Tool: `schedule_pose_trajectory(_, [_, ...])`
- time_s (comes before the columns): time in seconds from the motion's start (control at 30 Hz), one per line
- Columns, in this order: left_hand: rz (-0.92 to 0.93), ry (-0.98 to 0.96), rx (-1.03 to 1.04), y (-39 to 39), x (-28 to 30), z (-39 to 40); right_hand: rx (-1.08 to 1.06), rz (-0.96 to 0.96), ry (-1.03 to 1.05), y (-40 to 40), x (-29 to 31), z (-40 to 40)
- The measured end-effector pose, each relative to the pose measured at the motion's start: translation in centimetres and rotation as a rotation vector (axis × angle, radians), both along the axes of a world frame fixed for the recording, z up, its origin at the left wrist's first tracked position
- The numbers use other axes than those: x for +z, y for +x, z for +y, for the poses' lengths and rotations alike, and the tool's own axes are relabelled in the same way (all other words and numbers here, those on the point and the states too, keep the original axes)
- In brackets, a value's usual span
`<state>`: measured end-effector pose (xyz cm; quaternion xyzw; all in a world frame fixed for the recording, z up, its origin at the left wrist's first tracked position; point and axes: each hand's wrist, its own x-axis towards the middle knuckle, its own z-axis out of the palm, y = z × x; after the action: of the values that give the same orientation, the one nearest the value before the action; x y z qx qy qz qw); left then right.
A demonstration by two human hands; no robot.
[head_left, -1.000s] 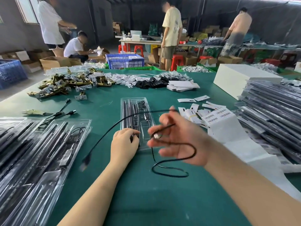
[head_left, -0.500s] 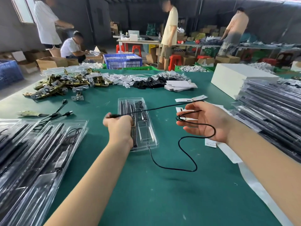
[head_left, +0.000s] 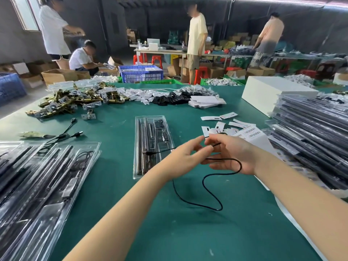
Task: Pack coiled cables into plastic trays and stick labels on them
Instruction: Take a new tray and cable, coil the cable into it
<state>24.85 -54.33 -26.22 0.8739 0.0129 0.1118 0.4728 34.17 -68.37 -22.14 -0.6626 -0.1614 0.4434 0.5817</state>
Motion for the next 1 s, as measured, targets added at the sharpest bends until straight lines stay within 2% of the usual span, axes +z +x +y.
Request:
schedule_pose_trajectory(0.07, [0.016, 0.128, 0.086, 0.5, -0.3, 0.0, -0.005, -0.023, -0.006, 0.1, 0.0, -0.2])
schedule_pose_trajectory(0.3, [0.019, -0.053, 0.003, 0.8, -0.6, 0.9, 0.105, -0.017, -0.006, 0.4, -0.2, -0.9])
schedule_pose_trajectory(0.5, [-0.008, -0.002, -0.037, 1.0, -0.8, 1.1, 0.126, -0.031, 0.137, 0.3, -1.6, -1.2])
schedule_pose_trajectory(0.57, [0.023, -0.081, -0.038, 0.9, -1.2, 0.9, 0.121, -0.004, 0.154, 0.3, -2.0, -1.2])
schedule_pose_trajectory(0.73, [0.047, -0.42, -0.057, 0.4, -1.6, 1.0, 0.027, 0.056, 0.253, 0.3, -2.8, -0.9])
schedule_pose_trajectory(0.83, [0.072, -0.558, -0.014, 0.1, -1.8, 1.0, -0.004, -0.054, 0.241, 0.1, -3.1, -0.7])
schedule_pose_trajectory(1.0, [0.089, -0.684, 0.037, 0.0, -1.9, 0.5, -0.103, -0.406, 0.073, -0.6, -3.2, 0.0])
